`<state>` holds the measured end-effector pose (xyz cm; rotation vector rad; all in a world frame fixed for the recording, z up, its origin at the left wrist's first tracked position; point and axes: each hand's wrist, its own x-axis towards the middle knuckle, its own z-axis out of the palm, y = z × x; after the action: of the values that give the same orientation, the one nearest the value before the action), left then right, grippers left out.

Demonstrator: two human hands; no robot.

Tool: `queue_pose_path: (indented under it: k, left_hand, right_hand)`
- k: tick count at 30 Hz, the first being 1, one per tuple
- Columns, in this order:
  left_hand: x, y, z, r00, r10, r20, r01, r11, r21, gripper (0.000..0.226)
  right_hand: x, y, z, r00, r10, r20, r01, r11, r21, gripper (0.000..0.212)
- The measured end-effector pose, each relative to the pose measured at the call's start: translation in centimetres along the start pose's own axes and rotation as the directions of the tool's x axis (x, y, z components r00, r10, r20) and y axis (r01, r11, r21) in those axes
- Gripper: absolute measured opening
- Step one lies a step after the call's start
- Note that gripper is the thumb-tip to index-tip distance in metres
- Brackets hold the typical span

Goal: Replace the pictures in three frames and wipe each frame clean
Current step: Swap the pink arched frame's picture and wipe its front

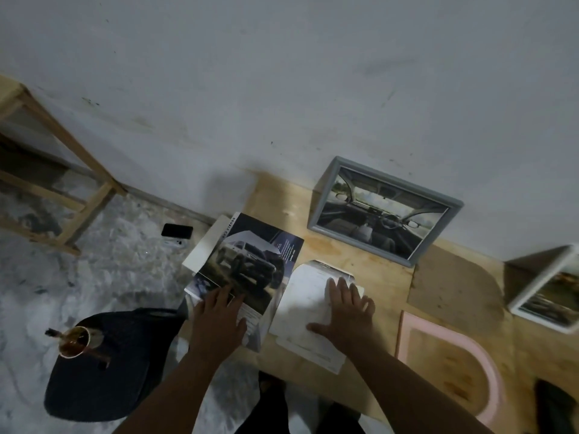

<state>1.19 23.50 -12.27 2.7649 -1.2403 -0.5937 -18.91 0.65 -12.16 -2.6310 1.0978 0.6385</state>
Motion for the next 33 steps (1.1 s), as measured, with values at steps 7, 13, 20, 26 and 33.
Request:
queue_pose_path:
  k: [7,13,20,26,33]
  left_hand:
    - [0.1,0.7,-0.1,1.0,-0.021,0.003,0.021,1.0,0.009,0.063]
    - [0.1,0.8,-0.1,1.0,-0.013,-0.002,0.013,1.0,0.025,0.063]
    - [0.0,1.6,0.1,0.999,-0.033,-0.013,0.033,0.998,0.061,0.068]
    - [0.5,1.8,0.3,0.998,-0.066,-0.007,0.066,0.996,0.052,0.053]
    - [1.3,5.1,-1.7,0.988,0.011,-0.156,-0.024,0.996,-0.084,0.03]
  right_hand:
    - [0.3,0.4,-0.6,0.996,0.08,-0.039,-0.076,0.992,0.098,0.135]
    - [1.4,0.6,-0.9,0.993,0.072,0.096,-0.079,0.994,0.072,0.133]
    - [0.0,0.5,-0.1,0.998,0.049,-0.051,-0.045,0.997,0.064,0.13]
    - [-1.4,1.1,-3.1,0.996,0.09,-0.022,-0.08,0.95,0.301,0.113]
    - [-3.0,6.5,-7.1,0.968,0.248,0.035,-0.147,0.448,0.882,0.075]
